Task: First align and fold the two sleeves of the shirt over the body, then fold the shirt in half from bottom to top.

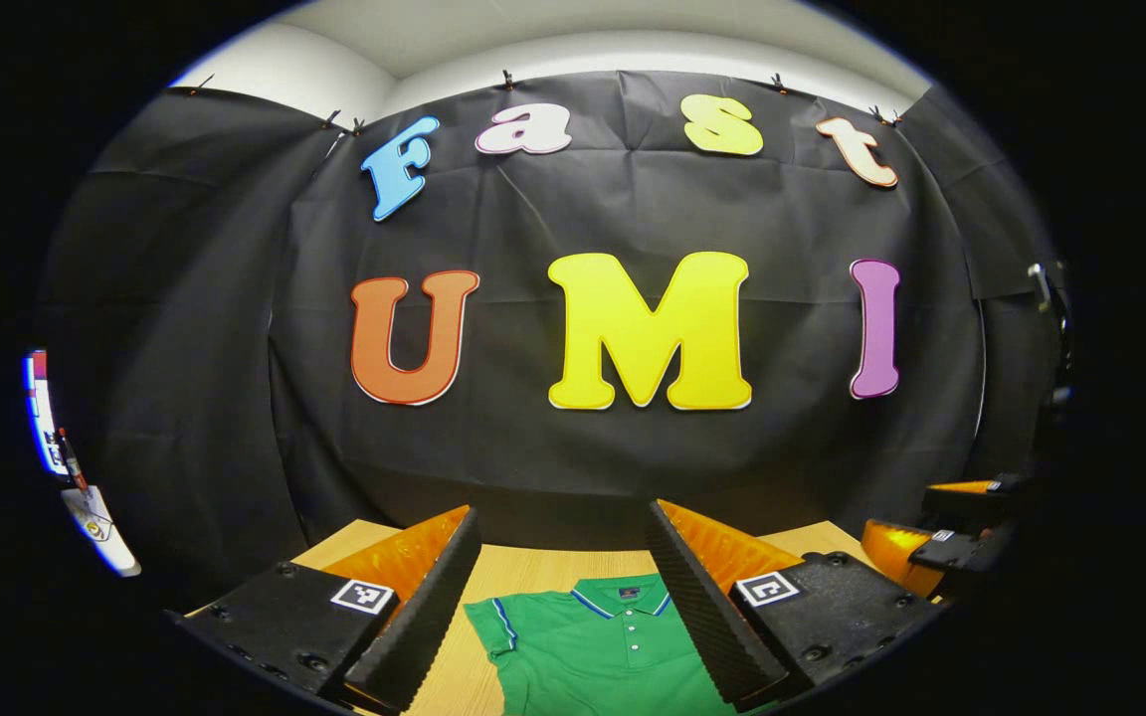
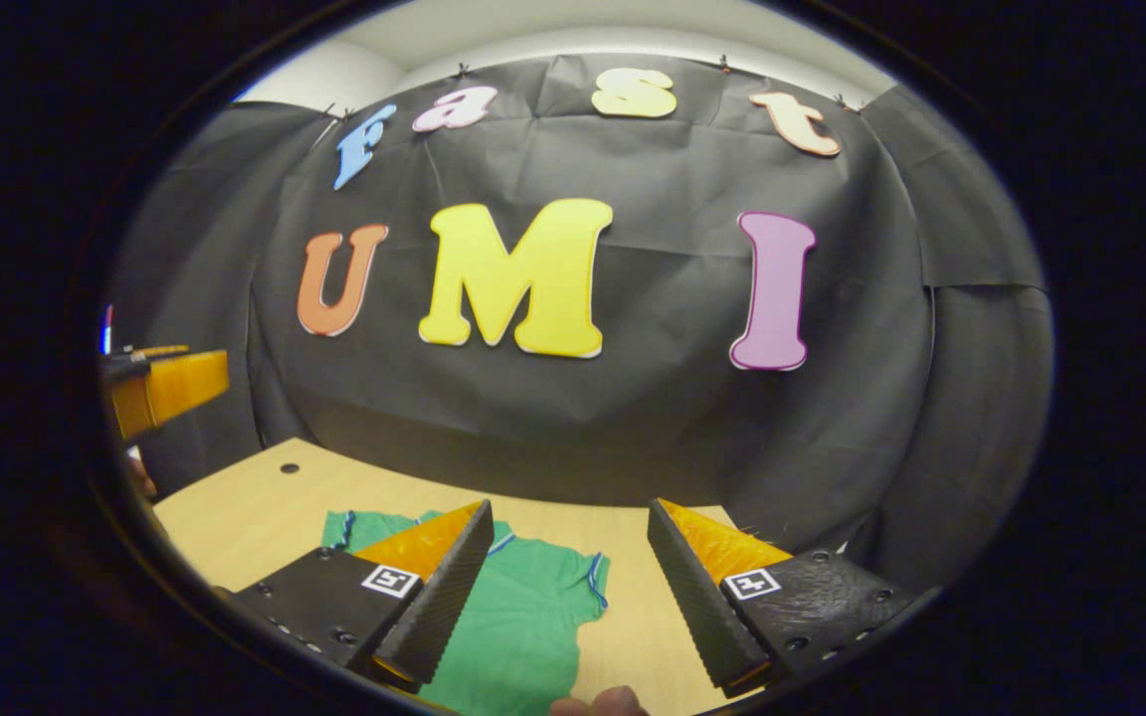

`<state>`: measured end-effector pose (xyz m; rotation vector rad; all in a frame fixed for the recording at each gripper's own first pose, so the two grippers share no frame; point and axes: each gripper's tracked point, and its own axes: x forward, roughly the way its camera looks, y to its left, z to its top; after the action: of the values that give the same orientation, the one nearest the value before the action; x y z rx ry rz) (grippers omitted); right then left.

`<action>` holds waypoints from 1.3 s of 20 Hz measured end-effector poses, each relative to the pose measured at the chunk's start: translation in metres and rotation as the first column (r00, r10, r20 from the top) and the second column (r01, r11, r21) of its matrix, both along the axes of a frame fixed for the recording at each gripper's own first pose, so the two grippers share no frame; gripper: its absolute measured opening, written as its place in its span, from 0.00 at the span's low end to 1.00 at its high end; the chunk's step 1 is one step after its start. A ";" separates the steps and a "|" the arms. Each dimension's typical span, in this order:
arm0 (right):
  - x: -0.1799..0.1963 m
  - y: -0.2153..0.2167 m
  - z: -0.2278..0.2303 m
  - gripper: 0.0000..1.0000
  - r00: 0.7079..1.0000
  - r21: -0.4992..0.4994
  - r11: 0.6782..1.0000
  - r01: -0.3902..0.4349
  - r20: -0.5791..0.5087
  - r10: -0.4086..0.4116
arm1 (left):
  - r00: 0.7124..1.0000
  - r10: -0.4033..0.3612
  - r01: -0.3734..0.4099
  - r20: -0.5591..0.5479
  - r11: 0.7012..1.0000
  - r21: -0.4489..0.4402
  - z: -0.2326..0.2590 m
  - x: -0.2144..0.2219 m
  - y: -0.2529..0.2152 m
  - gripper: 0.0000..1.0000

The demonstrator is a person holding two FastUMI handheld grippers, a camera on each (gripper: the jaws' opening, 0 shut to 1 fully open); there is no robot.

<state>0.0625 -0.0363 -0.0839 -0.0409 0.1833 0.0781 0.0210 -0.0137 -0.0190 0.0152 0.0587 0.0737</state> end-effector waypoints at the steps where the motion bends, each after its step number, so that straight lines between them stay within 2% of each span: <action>1: 0.004 -0.003 -0.010 0.95 1.000 -0.001 1.000 -0.001 -0.016 0.001 | 1.000 0.001 -0.001 -0.002 1.000 0.004 -0.001 0.002 -0.001 1.00; 6: 0.043 -0.029 -0.072 0.95 0.992 -0.024 1.000 0.014 -0.127 -0.017 | 1.000 0.011 -0.010 -0.022 1.000 0.020 -0.007 0.007 -0.005 1.00; 9: 0.071 -0.031 -0.118 0.95 0.978 -0.035 0.999 -0.017 -0.208 0.009 | 1.000 0.019 -0.018 -0.022 0.999 0.039 -0.008 0.011 -0.007 1.00; 13: 0.105 -0.033 -0.181 0.96 0.944 -0.032 0.999 -0.038 -0.328 0.026 | 0.998 0.047 -0.045 -0.035 0.997 0.066 -0.011 0.017 -0.006 1.00; 18: 0.145 -0.036 -0.228 0.95 0.912 -0.035 0.995 -0.089 -0.405 0.067 | 0.997 0.060 -0.057 -0.048 0.996 0.073 -0.015 0.023 -0.012 1.00; 21: 0.158 -0.036 -0.259 0.95 0.876 -0.019 0.994 -0.109 -0.475 0.087 | 0.995 0.075 -0.070 -0.066 0.994 0.083 -0.022 0.027 -0.014 1.00; 23: 0.162 -0.036 -0.273 0.91 0.858 -0.014 0.993 -0.121 -0.505 0.098 | 0.995 0.078 -0.072 -0.069 0.993 0.094 -0.022 0.029 -0.017 1.00; 24: 0.162 -0.034 -0.277 0.81 0.849 -0.009 0.991 -0.130 -0.518 0.107 | 0.995 0.078 -0.071 -0.068 0.992 0.100 -0.020 0.029 -0.018 1.00; 25: 0.161 -0.032 -0.282 0.77 0.838 -0.004 0.989 -0.146 -0.532 0.121 | 0.995 0.077 -0.070 -0.069 0.992 0.104 -0.020 0.029 -0.020 1.00; 26: 0.161 -0.030 -0.285 0.65 0.830 0.005 0.987 -0.158 -0.542 0.135 | 0.994 0.077 -0.069 -0.072 0.992 0.109 -0.020 0.030 -0.021 1.00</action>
<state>0.2235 -0.0659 -0.3692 -0.0727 0.7537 0.2409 0.0515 -0.0345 -0.0394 0.1221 0.1310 0.1493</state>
